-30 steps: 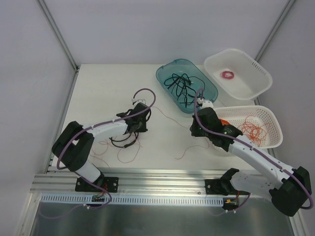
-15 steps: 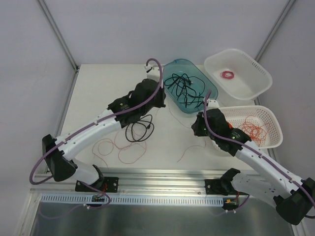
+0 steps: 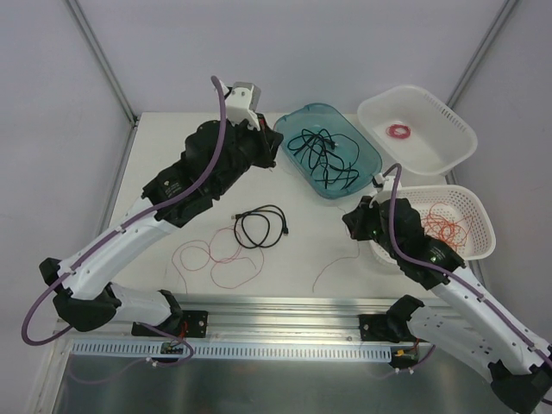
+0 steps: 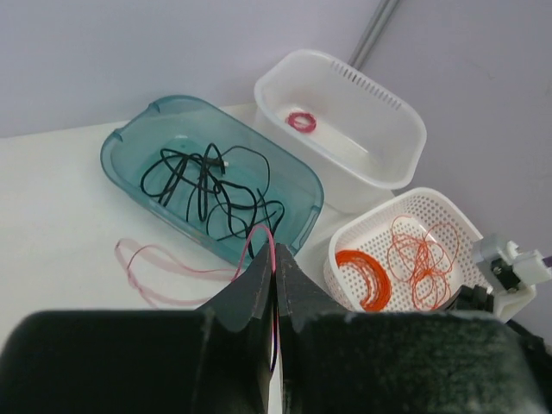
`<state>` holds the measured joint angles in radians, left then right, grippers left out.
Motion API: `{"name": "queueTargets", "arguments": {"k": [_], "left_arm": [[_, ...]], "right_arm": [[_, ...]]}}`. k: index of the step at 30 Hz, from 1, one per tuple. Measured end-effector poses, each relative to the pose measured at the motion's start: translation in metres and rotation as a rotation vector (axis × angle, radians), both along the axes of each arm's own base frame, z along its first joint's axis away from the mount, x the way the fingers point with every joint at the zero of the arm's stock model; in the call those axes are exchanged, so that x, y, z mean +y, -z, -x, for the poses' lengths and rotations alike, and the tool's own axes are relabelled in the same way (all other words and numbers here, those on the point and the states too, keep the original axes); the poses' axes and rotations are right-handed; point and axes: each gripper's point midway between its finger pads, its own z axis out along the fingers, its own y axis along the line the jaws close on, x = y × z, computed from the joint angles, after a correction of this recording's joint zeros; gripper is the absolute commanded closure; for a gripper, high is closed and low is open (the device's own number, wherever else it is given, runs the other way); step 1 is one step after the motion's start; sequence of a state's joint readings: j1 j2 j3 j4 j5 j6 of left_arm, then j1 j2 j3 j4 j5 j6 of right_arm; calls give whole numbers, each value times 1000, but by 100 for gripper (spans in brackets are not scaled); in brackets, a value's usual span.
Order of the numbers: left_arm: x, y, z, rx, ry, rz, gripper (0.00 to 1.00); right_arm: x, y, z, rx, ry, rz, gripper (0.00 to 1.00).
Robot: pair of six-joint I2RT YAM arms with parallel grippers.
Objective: Untangle the cables
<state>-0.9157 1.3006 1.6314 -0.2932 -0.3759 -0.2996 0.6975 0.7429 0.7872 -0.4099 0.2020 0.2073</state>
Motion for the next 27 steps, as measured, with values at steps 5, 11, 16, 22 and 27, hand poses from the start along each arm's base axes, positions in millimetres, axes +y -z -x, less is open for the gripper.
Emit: {"name": "queueTargets", "arguments": {"k": [5,11,16,22,27], "left_arm": [[-20,53,5,116,69,-37,100],[-60,149,9,353,163,-105,100],[-87,231,20,538,198,-175,95],[-97,313,39,735,195,-201,83],[-93,350,53,842,179,-210,54]], "right_arm": [[-6,-5,0,-21,23,-2,99],[-7,22,1,28,32,28,99],[-6,49,1,89,41,57,99],[2,71,-4,146,41,77,99],[12,86,-5,198,16,86,99]]}}
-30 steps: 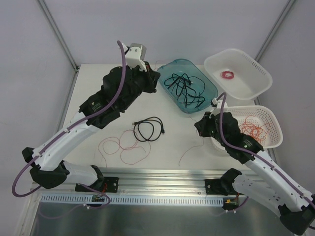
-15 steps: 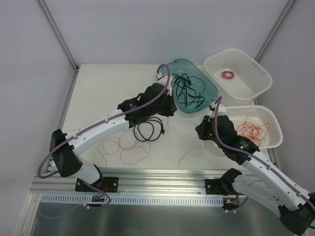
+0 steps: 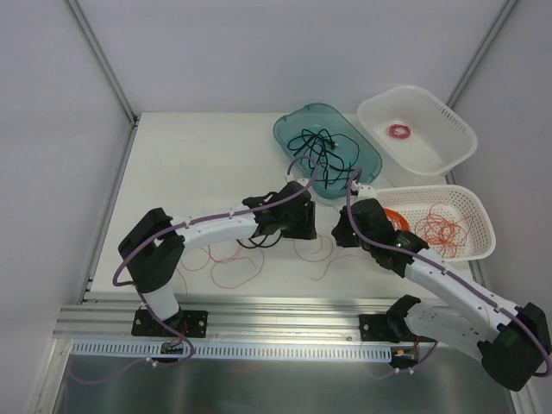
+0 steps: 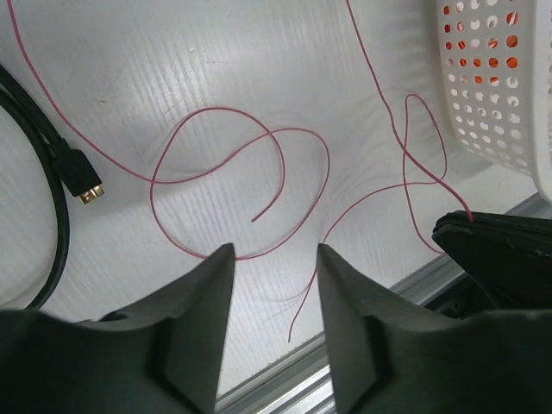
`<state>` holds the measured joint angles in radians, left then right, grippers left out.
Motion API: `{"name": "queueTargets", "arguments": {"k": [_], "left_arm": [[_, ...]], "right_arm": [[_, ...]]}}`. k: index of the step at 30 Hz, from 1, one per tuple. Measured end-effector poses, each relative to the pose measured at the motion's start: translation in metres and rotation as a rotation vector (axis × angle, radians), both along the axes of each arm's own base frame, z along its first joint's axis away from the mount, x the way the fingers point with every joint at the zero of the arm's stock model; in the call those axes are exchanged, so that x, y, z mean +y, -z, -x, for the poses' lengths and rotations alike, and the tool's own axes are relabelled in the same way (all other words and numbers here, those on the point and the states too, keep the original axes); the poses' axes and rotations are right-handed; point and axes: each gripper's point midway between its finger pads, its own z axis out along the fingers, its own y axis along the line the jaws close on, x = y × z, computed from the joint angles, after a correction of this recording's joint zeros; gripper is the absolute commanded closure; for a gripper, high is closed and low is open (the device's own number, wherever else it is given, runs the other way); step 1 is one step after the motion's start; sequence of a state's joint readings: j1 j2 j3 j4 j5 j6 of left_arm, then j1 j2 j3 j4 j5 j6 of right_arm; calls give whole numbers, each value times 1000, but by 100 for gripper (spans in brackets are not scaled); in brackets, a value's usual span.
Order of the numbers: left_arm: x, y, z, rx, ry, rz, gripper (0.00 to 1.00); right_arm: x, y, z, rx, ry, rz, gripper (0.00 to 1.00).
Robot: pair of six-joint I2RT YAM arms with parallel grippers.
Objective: Untangle the cables
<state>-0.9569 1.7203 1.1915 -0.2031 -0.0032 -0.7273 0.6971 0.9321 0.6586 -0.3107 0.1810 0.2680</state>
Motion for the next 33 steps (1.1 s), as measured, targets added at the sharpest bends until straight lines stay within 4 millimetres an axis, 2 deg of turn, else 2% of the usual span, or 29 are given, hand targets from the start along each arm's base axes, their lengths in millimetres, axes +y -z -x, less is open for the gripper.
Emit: {"name": "queueTargets", "arguments": {"k": [3,5,6,10,12,14,18,20,21,24,26,29,33], "left_arm": [[6,5,4,9,-21,6,40],[15,5,9,8,-32,4,33],[21,2,11,1,-41,6,26],[43,-21,14,-39,-78,51,16],[60,-35,8,-63,-117,74,14],[78,-45,-2,-82,-166,89,11],[130,-56,-26,-110,-287,74,7],[155,-62,-33,-129,-329,52,4],[166,-67,-37,-146,-344,44,4],[198,-75,-43,-186,-374,4,4],[215,-76,-47,-203,-387,-30,3],[239,-75,-52,-223,-397,-89,3],[262,-70,-56,-243,-396,-171,3]], "right_arm": [[6,8,-1,29,-15,-1,99],[11,15,-1,54,-28,-1,98],[14,19,0,69,-36,0,97],[22,42,1,161,-60,37,91],[28,52,0,208,-75,54,87],[33,59,-2,246,-86,71,79],[41,69,-6,297,-106,111,64],[42,70,-4,307,-116,129,48],[42,70,-3,307,-121,139,36],[38,69,-2,306,-112,175,15],[32,70,-4,305,-92,203,12],[25,75,-7,319,-63,250,12],[22,90,-9,360,-39,299,18]]}}
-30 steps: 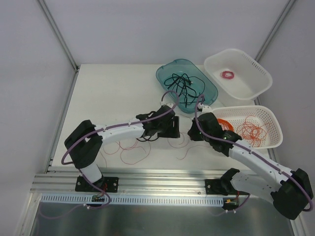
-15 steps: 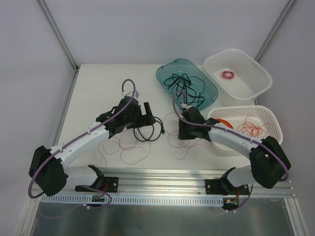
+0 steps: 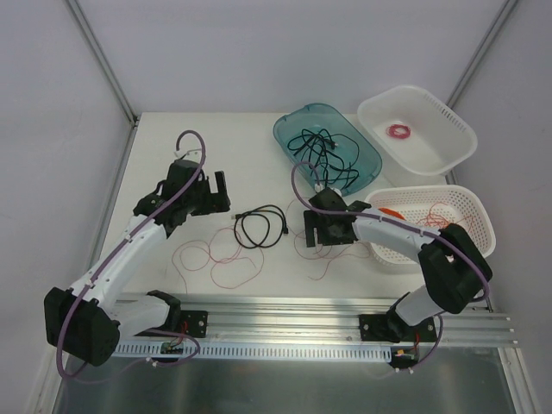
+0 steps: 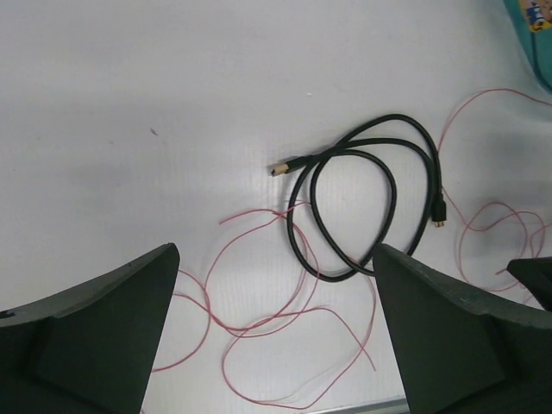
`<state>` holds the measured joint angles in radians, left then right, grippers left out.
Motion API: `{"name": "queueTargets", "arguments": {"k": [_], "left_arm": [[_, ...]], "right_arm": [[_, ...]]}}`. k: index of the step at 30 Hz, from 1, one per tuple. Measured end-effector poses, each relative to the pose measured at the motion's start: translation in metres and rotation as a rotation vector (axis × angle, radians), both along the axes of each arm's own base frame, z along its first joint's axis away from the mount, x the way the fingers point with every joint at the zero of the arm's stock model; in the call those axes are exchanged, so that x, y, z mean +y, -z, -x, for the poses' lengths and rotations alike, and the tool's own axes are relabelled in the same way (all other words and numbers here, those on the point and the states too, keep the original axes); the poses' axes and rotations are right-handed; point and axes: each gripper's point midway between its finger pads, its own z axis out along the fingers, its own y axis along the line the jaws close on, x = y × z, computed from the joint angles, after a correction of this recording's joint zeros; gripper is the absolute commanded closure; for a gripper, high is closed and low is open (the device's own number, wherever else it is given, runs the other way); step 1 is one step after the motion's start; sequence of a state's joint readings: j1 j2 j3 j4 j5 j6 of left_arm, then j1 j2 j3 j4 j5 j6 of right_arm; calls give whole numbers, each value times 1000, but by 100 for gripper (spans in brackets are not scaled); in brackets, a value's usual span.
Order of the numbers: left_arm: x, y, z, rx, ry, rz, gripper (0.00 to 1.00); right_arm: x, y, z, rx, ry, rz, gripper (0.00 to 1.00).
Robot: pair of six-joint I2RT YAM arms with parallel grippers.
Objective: Untangle the cables
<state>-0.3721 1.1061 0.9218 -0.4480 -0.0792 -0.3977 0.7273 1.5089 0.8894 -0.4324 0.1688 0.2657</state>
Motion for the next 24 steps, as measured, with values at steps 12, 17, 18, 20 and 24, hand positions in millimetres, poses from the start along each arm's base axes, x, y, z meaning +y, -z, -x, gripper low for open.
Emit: {"name": "queueTargets", "arguments": {"k": [12,17,18,20,24], "left_arm": [[36,20,-2,-6,-32,-178,4],[44,20,-3,-18,-52,-220,4],[46,19,-3,-21,-55,-228,4],[50,18,-4,-29,-65,-247,4],[57,17,-5,-39,-86,-276,4]], "right_arm": [[-6,24,-8,76,81,87,32],[-4,25,-11,92,96,96,60],[-3,25,-12,92,97,96,65],[-4,25,-13,92,106,99,81],[-9,25,-14,94,119,106,99]]}}
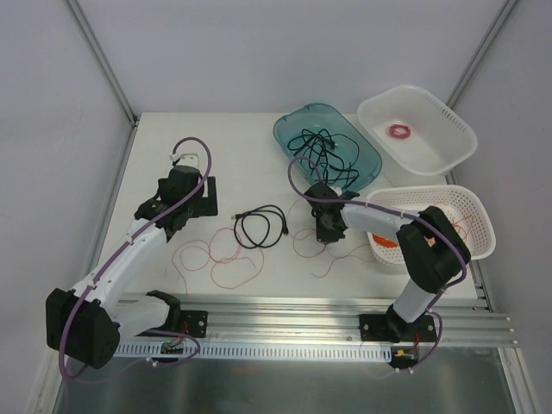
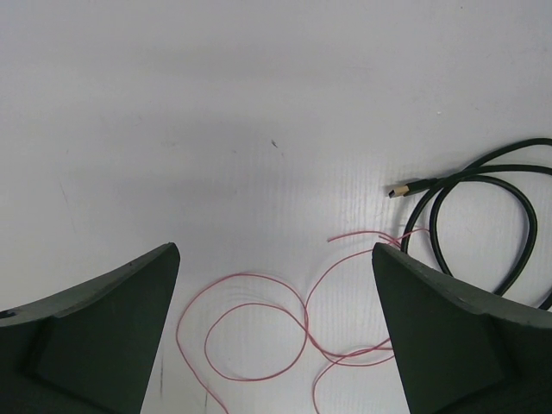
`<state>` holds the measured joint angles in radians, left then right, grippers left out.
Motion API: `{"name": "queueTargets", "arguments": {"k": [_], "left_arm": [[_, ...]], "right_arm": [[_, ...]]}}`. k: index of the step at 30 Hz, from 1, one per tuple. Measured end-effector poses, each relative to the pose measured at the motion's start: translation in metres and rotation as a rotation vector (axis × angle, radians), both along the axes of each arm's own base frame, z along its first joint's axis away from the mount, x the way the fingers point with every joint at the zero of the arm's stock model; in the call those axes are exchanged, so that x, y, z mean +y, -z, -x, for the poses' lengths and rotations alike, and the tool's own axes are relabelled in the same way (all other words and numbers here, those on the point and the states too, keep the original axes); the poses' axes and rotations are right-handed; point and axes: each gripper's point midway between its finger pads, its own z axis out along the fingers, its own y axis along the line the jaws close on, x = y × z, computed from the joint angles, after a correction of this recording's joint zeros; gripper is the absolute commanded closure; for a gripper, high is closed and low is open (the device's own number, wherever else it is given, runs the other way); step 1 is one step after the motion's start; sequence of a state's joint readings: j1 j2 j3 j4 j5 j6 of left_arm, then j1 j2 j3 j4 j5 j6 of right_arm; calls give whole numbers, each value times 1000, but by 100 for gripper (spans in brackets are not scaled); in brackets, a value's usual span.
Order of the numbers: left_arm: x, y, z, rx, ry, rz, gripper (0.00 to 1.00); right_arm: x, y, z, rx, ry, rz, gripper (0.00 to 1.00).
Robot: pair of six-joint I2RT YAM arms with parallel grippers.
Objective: Untangle the cables
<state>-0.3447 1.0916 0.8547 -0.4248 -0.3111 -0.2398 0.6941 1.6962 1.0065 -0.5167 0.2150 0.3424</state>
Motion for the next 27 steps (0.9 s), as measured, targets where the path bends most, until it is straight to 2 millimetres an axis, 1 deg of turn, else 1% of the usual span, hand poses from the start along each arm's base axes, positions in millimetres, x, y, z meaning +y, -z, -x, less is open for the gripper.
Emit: {"name": "queueTargets", "arguments": {"k": [5,8,11,13,16,18,21,24,27], "left_arm": [[3,0,0,-4,-9,-17,4],[6,-1,-1,-7,-15,-27,4],[7,-2,-1,-10,-18,-35,4],[9,-2,-1,-11,-22,-35,4],[9,-3,-1,-13,-24,-36,4],[10,-3,-1,-14,-27,-35,4],[11,-3,-1,-15,-30,-35,4],[11,-3,-1,-15,-30,-35,4],[11,-3,-1,-15,-30,-35,4]], "right_arm": [[-1,-1,0,-3,-1,-3,99],[-1,-6,1,-8,-15,-10,99],[-1,-21,2,-32,-38,-27,99],[-1,-43,1,-60,-60,-39,99],[6,-93,-11,-149,-93,-85,99],[13,-139,-24,-246,-119,-129,99],[18,-215,-38,-397,-157,-188,99],[16,-281,-46,-528,-186,-233,99],[4,-346,-50,-656,-207,-257,99]]}}
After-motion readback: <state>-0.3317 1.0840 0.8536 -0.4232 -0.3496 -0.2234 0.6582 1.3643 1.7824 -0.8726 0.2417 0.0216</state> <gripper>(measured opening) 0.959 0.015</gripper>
